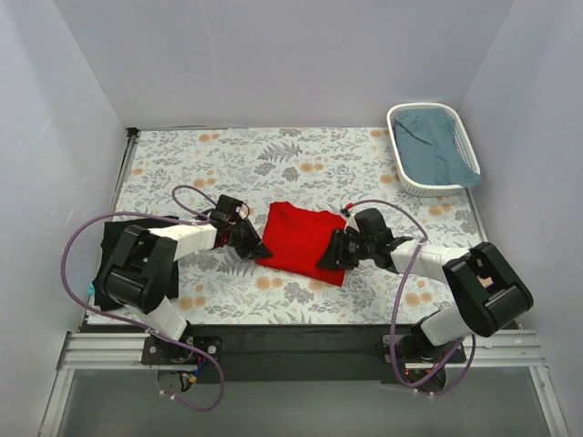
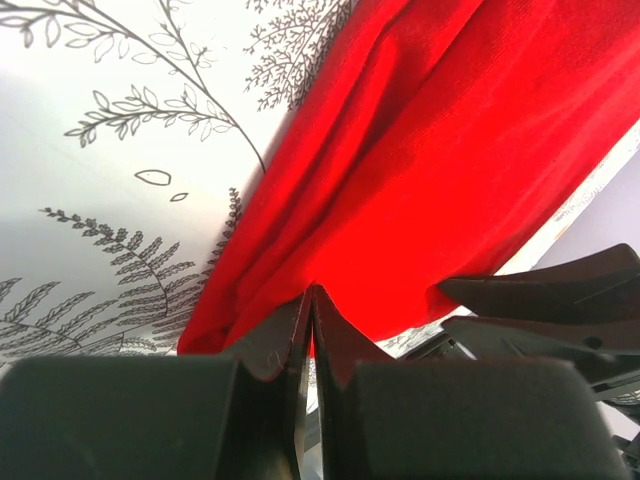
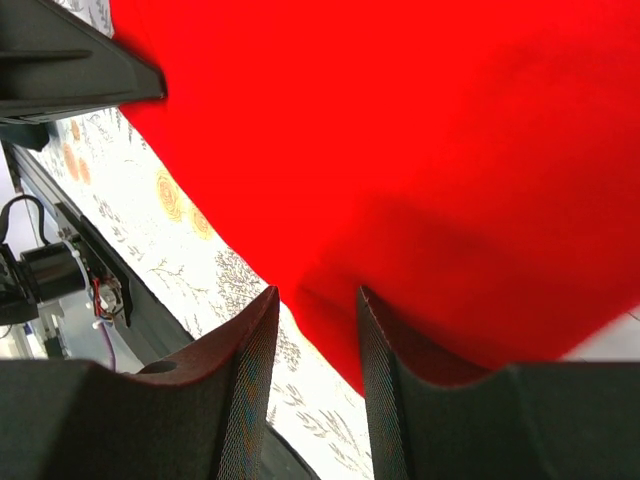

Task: Fold and stack the t-shirts
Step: Fold the tshirt

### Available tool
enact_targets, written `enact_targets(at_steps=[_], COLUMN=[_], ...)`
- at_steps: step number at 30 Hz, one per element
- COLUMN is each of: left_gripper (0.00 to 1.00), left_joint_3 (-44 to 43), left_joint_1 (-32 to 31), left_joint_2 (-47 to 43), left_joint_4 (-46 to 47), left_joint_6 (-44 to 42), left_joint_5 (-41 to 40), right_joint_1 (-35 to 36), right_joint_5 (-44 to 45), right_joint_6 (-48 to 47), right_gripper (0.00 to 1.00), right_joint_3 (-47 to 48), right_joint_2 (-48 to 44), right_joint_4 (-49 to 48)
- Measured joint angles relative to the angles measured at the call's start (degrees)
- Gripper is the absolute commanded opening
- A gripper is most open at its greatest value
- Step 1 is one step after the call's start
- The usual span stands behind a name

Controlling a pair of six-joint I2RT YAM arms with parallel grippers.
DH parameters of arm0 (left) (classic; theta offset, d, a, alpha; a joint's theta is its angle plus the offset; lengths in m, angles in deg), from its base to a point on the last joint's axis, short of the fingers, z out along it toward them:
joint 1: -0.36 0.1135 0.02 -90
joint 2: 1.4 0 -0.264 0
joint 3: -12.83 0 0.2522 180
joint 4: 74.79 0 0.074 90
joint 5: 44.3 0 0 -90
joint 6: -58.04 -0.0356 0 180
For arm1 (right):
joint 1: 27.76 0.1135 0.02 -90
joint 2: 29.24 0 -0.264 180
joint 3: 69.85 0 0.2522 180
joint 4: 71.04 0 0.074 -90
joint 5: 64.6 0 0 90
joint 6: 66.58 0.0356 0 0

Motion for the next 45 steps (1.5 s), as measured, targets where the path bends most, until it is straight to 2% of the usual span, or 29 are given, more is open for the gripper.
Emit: enact_targets(at_steps=[9,15,20,26,33,37,40,41,45], left_gripper=[0.13,0.12,0.08,0.08,0.09,0.2,0.36,0.46,0.63], left_joint_3=[-4.9,-12.7,-17.4,-17.2,-14.1,-14.2,-15.2,-15.8,-19.2], left_joint_1=[0.2,0.5,0.5,0.6,2.6,4.2,4.7,4.9,5.1], left_joint_2=[-1.0,-0.9,4.5,11.3,8.1,7.6,7.6,7.6,7.6], left_joint_4=[-6.2,-7.5,-6.3,-7.7,-7.8,-8.7,-10.6,-11.5,-14.1], left_joint_6=[-3.2,-7.2,-8.7,-8.2,-7.3,-8.2,-9.3,-10.0,-13.3], left_joint_5=[-2.1,0.7,0.3,-4.3,-6.7,-8.2,-9.9,-10.4,-11.1], right_joint_1=[-4.0,-4.3,-4.3,-4.5,-5.5,-6.4,-7.1,-7.3,-8.4], right_joint_5=[-0.2,-0.3,-0.4,-0.4,-0.4,-0.4,-0.2,-0.2,0.0], right_joint_6=[-2.9,-4.0,-4.3,-4.6,-5.8,-6.4,-7.1,-7.2,-7.9], right_gripper=[0.44,0.45,0.44,0.45,0.45,0.45,0.45,0.45,0.45], right_joint_3=[-0.6,-0.5,-0.2,0.0,0.0,0.3,1.3,1.7,3.3], right_joint_2=[-3.7,-4.0,-4.0,-4.0,-4.0,-4.0,-3.8,-3.5,-2.7], right_joint_4=[4.5,6.2,6.5,6.7,7.7,8.7,9.4,9.5,10.2])
